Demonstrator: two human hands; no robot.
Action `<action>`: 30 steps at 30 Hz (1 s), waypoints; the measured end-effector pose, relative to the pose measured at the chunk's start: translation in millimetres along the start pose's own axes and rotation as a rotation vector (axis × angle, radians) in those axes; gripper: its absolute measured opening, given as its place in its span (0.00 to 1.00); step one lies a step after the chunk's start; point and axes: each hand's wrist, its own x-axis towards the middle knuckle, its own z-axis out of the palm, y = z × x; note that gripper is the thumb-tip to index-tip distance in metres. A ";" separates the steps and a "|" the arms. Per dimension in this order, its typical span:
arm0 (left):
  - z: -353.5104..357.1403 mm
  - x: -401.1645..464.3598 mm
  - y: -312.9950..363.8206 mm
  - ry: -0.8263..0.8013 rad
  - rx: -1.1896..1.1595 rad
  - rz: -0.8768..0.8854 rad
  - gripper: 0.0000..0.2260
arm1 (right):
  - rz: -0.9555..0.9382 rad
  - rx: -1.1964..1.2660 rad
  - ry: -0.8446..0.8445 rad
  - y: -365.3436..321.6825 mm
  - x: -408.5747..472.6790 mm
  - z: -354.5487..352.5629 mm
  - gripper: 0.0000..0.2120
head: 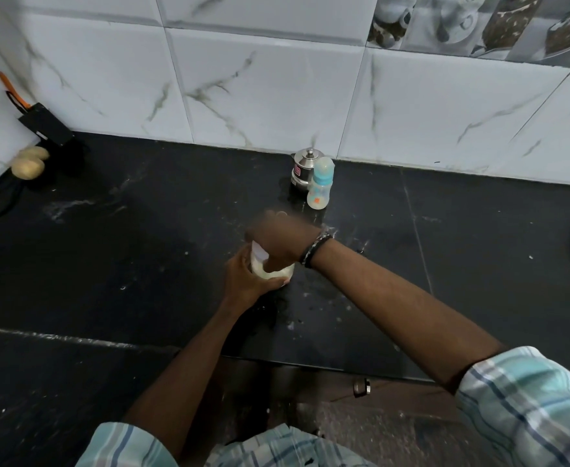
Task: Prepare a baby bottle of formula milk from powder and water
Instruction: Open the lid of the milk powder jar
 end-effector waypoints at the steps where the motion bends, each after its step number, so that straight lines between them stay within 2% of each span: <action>1: -0.5 -0.3 0.1 -0.006 0.003 -0.006 0.36 | -0.032 0.013 -0.014 3.3 -3.8 -3.6 0.27; 3: -1.2 -1.1 1.3 -0.018 -0.002 -0.010 0.39 | -0.075 0.124 0.023 8.9 -13.4 -9.2 0.33; 5: -0.8 -2.2 2.3 -0.016 -0.006 -0.011 0.39 | -0.078 0.330 0.121 14.2 -28.7 -8.0 0.34; 11: -0.8 -6.1 3.7 0.007 -0.118 -0.020 0.40 | -0.010 0.752 0.430 22.2 -87.0 42.8 0.22; 13: 0.1 -6.6 3.3 0.011 -0.154 -0.020 0.39 | -0.009 0.824 0.547 21.4 -100.1 70.5 0.17; 16: 0.8 -6.8 3.3 0.009 -0.150 -0.002 0.39 | 0.069 0.827 0.616 22.7 -114.1 110.2 0.12; 22: 1.6 -7.2 3.6 0.011 -0.114 0.009 0.40 | 0.183 0.706 0.546 22.5 -119.3 157.5 0.09; 30: 2.1 -8.4 4.2 0.007 -0.117 -0.008 0.40 | 0.182 0.537 0.234 15.5 -115.4 174.4 0.12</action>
